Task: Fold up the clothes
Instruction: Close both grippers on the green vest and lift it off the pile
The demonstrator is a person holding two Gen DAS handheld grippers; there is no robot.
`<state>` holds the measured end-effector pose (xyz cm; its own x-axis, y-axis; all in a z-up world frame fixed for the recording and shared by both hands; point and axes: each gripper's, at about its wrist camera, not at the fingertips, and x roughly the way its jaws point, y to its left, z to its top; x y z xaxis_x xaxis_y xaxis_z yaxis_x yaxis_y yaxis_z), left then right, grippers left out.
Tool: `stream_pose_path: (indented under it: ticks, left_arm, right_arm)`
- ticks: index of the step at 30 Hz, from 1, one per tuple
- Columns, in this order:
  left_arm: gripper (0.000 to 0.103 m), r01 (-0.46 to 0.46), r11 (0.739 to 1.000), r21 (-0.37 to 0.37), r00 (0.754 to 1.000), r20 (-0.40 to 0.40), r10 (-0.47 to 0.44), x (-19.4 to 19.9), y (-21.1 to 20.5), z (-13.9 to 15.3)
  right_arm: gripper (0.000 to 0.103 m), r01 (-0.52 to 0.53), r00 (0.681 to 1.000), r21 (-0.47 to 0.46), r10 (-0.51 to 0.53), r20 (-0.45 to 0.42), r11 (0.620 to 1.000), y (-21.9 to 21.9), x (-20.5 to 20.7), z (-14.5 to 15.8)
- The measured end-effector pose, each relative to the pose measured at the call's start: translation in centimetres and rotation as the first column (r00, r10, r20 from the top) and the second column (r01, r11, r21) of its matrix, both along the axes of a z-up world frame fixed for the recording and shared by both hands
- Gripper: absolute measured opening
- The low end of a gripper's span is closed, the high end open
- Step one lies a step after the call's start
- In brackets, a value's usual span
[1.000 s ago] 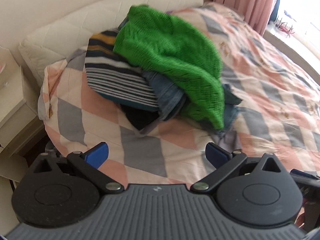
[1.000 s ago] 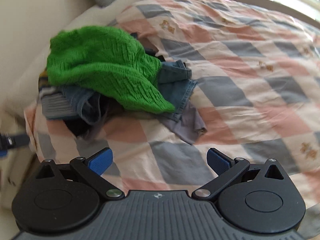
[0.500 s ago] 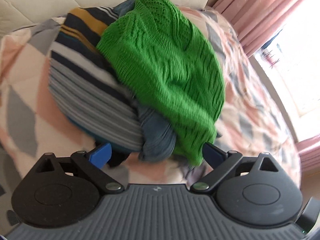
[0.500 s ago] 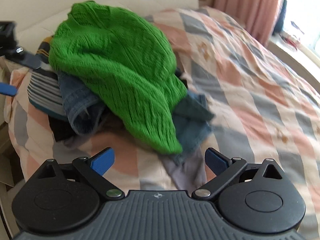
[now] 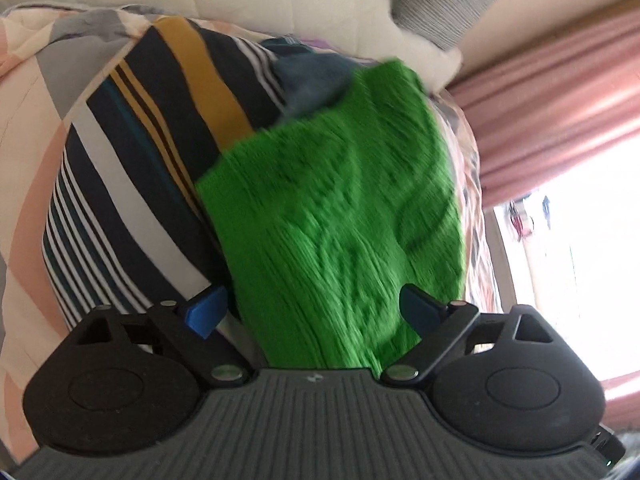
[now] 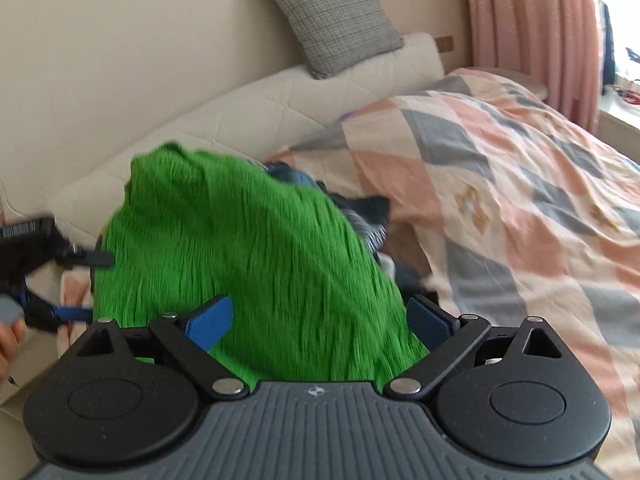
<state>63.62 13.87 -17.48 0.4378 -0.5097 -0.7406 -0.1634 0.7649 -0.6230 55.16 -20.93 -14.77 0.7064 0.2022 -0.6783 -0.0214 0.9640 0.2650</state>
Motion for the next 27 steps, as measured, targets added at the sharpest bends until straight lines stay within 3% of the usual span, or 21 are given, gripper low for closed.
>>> stream_pose_path:
  ticks: [7,10,12,13,14,17,20,22,25,27]
  left_arm:
    - [0.089,0.012,0.999,-0.035,0.999,-0.035,-0.013,2.0,-1.2,-2.5]
    - [0.071,-0.017,1.000,-0.014,0.999,-0.028,0.017,2.7,-1.3,-2.4]
    - [0.055,-0.029,0.999,-0.019,0.999,-0.020,0.029,2.8,-1.2,-2.1]
    - [0.044,-0.031,0.999,-0.023,0.999,-0.014,0.030,2.9,-1.2,-2.0]
    - [0.039,-0.028,0.999,-0.017,1.000,-0.005,0.028,2.8,-1.4,-1.7]
    - [0.030,-0.003,0.999,0.041,0.999,0.047,0.001,2.4,-2.7,-0.2]
    - [0.020,0.027,0.992,0.121,0.992,0.115,-0.041,1.9,-4.3,2.0]
    - [0.020,0.052,0.986,0.161,0.982,0.171,-0.079,1.4,-5.5,3.8]
    - [0.016,0.112,0.977,0.184,0.948,0.276,-0.161,0.4,-7.1,7.6]
    - [0.016,0.159,0.964,0.212,0.910,0.348,-0.226,-0.4,-8.7,10.2]
  right_arm:
    - [0.090,-0.068,0.998,0.025,0.068,-0.008,0.997,-0.3,8.0,-0.9]
    - [0.080,-0.124,0.991,0.033,0.126,-0.041,0.992,0.2,10.7,-1.9]
    - [0.065,-0.158,0.984,0.042,0.161,-0.072,0.987,0.8,11.8,-2.7]
    - [0.048,-0.168,0.982,0.054,0.171,-0.076,0.984,0.9,12.0,-3.0]
    - [0.024,-0.171,0.982,0.067,0.176,-0.071,0.983,1.0,11.9,-3.2]
    - [0.014,-0.152,0.988,0.107,0.155,-0.015,0.983,1.0,10.6,-2.7]
    - [0.012,-0.127,0.991,0.136,0.120,0.056,0.983,0.6,7.9,-1.5]
    - [0.012,-0.101,0.992,0.173,0.085,0.099,0.980,-0.2,5.7,-0.6]
    - [0.011,-0.041,0.987,0.204,0.009,0.159,0.978,-1.6,2.1,1.3]
    - [0.011,0.013,0.980,0.235,-0.059,0.190,0.972,-2.9,-0.8,2.6]
